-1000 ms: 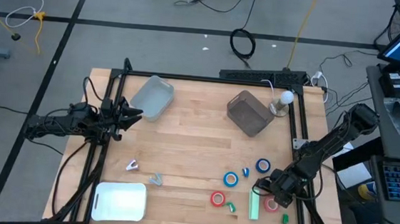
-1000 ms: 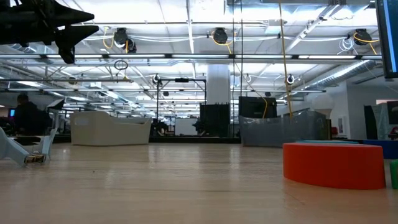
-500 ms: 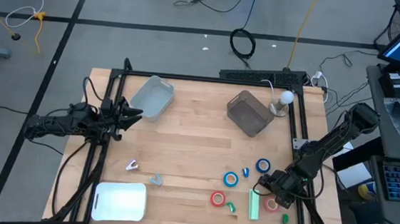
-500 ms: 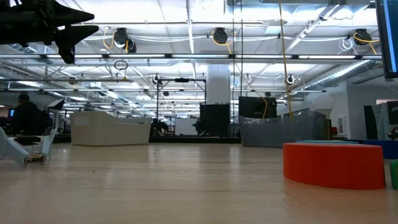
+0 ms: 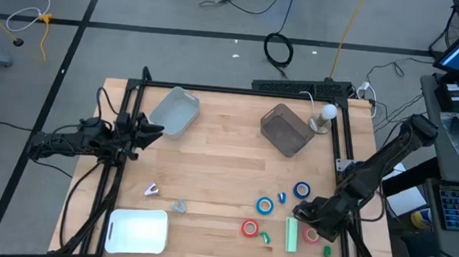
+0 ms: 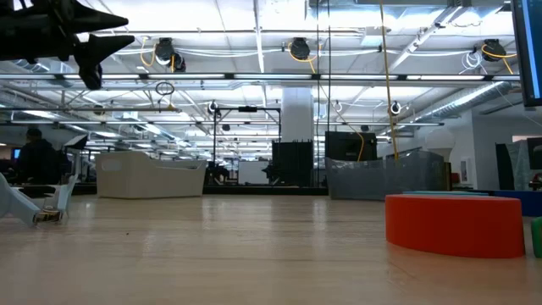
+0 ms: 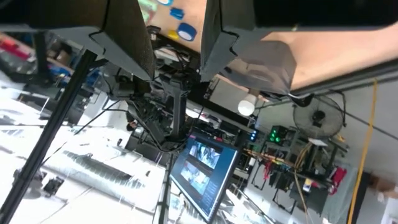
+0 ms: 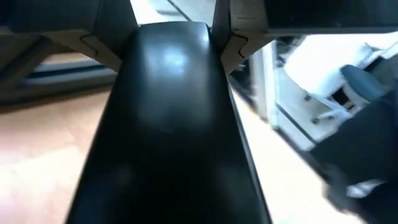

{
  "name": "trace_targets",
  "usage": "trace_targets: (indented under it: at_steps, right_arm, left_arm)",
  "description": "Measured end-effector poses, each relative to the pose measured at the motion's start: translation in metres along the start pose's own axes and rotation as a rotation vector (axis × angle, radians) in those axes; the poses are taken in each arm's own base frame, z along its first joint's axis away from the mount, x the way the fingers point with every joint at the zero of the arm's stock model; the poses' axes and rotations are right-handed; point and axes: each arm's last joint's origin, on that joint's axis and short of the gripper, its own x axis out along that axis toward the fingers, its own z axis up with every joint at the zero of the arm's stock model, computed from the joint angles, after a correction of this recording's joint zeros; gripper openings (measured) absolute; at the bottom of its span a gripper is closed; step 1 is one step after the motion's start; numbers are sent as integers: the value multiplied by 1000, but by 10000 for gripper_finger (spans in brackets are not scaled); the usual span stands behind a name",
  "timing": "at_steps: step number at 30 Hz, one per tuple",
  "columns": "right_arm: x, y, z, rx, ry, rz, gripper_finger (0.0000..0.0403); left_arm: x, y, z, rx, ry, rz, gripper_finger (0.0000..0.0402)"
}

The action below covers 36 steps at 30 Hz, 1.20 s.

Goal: Pick and place Stapler, Stapler remover, tape
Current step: Put the black stapler into the gray bin

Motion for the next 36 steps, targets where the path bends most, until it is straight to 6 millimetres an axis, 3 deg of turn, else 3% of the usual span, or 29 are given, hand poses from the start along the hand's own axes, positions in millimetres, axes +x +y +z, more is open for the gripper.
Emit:
trace_targets:
  at_steps: [9, 16, 26, 36]
  right_arm:
    - [-19, 18, -3, -23, -184, 33, 143]
    - [-26, 25, 14, -68, -255, 34, 143]
    - [-56, 42, 63, -217, -466, -27, 143]
    - [-94, 67, 131, -463, -617, -218, 143]
  left_arm:
    - [0, 0, 1, -123, -11, -5, 136]
    - [0, -2, 7, -186, -80, 2, 136]
    - [7, 0, 3, -197, -51, 40, 136]
    - [32, -3, -3, -194, -6, -32, 136]
